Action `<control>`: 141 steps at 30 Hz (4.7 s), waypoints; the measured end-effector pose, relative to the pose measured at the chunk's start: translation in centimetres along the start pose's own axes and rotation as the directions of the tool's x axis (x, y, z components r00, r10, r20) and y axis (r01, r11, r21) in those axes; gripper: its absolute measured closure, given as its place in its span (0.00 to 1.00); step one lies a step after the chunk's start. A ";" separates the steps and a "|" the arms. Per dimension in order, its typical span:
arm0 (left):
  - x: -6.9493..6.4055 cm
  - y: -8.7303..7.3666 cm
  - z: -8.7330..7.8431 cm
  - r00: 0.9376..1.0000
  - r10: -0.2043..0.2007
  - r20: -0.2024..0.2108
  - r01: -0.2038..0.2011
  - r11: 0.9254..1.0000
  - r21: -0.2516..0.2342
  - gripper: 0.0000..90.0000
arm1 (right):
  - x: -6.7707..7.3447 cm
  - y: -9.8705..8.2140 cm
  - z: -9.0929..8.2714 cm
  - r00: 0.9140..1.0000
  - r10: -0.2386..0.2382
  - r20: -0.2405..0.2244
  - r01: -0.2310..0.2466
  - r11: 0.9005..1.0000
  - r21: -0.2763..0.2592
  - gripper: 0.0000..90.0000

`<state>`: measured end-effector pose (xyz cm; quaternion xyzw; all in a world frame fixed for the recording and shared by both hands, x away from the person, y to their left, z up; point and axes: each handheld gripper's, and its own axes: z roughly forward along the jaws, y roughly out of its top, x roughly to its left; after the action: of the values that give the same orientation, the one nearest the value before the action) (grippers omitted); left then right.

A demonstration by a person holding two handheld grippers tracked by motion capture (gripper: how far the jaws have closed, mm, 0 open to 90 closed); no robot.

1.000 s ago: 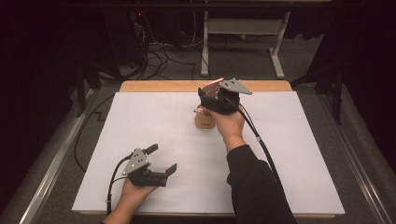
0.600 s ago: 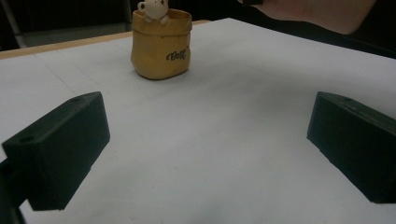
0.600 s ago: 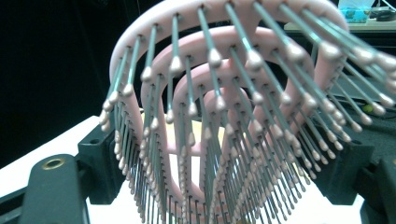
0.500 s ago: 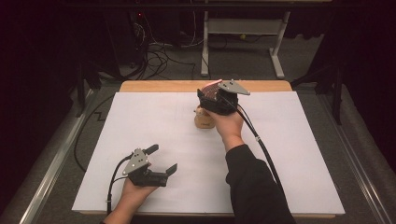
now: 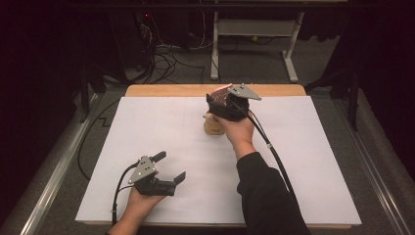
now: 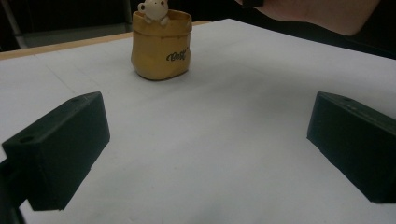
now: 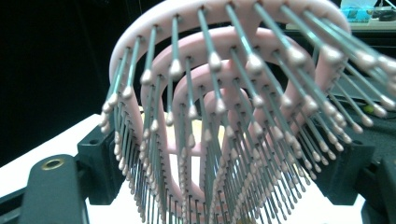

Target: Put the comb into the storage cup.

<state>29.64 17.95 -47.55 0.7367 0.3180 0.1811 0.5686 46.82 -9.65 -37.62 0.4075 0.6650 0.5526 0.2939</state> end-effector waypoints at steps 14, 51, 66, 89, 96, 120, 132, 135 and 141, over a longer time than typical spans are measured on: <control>0.0 0.0 0.0 1.000 0.002 -0.002 -0.002 1.000 -0.001 0.00 | -0.4 0.1 -0.5 1.000 0.009 0.010 -0.009 1.000 0.022 0.21; 0.0 0.1 -0.1 1.000 0.000 -0.007 0.000 1.000 -0.003 0.00 | -3.0 -1.5 -3.0 0.998 0.039 0.048 -0.042 0.997 0.065 0.14; 0.0 0.1 -0.1 1.000 0.004 -0.009 -0.004 1.000 -0.002 0.00 | -3.6 -2.3 -3.9 0.998 0.032 0.056 -0.036 0.997 0.072 0.09; 0.1 0.1 0.1 1.000 0.007 -0.008 -0.007 1.000 0.003 0.00 | -4.2 -2.3 -4.0 0.998 0.041 0.040 -0.045 0.992 0.116 0.00; 0.1 0.1 0.1 1.000 0.008 -0.008 -0.008 1.000 0.004 0.00 | -4.2 -2.3 -4.1 0.999 0.029 0.039 -0.033 0.992 0.123 0.00; 0.1 0.1 0.3 1.000 0.013 -0.008 -0.013 1.000 0.016 0.00 | -4.6 -2.8 -6.0 0.999 0.011 0.046 -0.016 0.993 0.121 0.00; 0.5 0.0 0.3 1.000 -0.006 -0.002 0.006 0.999 0.049 0.00 | -4.5 -4.7 -7.6 1.000 0.000 0.025 -0.003 0.990 0.140 0.00; 0.5 0.0 0.2 1.000 -0.010 -0.004 0.010 0.999 0.051 0.00 | -4.3 -5.6 -8.0 1.000 -0.001 0.020 -0.002 0.990 0.140 0.00; 0.7 0.0 0.2 1.000 -0.020 -0.006 0.020 0.997 0.068 0.00 | -4.1 -7.7 -9.5 1.000 -0.004 0.012 0.002 0.989 0.147 0.00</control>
<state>30.26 18.31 -47.63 0.7518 0.3331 0.1666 0.5442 39.15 -18.33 -43.31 0.4305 0.7026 0.4992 0.2678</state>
